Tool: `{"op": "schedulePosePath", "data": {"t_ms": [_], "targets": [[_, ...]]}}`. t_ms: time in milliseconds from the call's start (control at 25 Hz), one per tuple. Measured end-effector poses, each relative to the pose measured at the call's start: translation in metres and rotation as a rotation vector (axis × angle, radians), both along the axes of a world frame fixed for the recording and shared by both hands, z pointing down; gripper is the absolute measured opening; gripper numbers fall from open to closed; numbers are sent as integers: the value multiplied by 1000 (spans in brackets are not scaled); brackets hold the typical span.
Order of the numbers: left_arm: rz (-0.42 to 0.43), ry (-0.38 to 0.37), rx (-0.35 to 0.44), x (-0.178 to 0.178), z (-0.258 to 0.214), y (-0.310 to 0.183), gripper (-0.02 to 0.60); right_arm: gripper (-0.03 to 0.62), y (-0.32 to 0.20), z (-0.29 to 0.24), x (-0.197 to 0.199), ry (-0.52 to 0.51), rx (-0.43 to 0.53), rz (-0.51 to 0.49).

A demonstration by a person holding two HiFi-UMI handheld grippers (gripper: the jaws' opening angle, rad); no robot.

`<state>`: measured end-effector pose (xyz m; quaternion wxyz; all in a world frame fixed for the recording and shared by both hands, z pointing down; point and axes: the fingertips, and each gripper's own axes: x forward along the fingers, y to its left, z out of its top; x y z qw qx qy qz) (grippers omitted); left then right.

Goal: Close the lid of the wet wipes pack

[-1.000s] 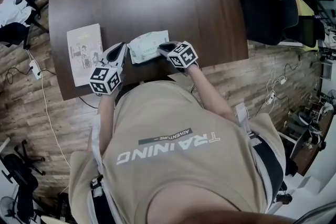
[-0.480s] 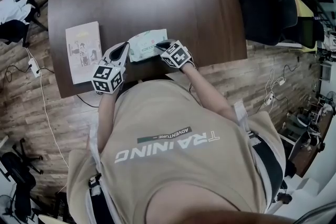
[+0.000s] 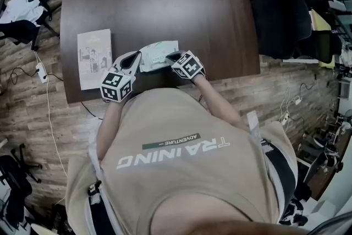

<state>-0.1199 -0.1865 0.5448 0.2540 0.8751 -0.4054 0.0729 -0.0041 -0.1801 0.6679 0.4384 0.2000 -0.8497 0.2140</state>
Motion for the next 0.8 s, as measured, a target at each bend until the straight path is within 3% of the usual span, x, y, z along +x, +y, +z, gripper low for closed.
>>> {"op": "schedulePosePath", "data": {"t_ms": [320, 640, 800], "targets": [[-58, 11, -27, -15, 6, 8, 5, 14, -11, -36, -33, -88, 63, -40], [-118, 18, -52, -29, 14, 16, 5, 14, 1, 1, -33, 32, 30, -133], [-127, 20, -78, -32, 24, 22, 5, 14, 2, 11, -35, 63, 64, -171]]}}
